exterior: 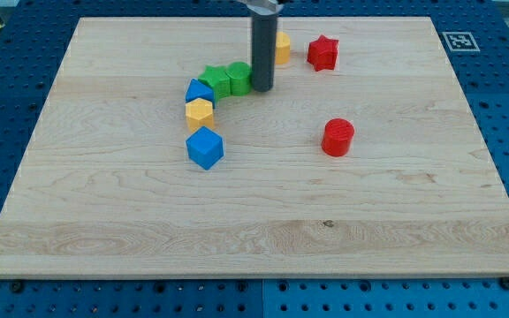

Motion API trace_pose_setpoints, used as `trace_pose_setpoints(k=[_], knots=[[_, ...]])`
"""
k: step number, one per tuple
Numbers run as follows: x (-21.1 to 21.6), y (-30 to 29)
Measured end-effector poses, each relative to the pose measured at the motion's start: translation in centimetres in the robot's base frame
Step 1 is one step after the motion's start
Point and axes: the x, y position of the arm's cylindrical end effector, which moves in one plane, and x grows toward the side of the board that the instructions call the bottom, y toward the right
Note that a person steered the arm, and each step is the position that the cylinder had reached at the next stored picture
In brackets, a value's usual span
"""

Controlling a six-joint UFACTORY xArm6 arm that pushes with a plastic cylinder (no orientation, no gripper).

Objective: Move the arm towards the yellow hexagon

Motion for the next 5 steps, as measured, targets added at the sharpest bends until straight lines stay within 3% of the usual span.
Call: trace_pose_setpoints(k=[2, 3, 4, 5], knots=[[0.8, 3.0], [-4.7, 1.1], [-8.5, -7.0], [-6.7, -16.6]])
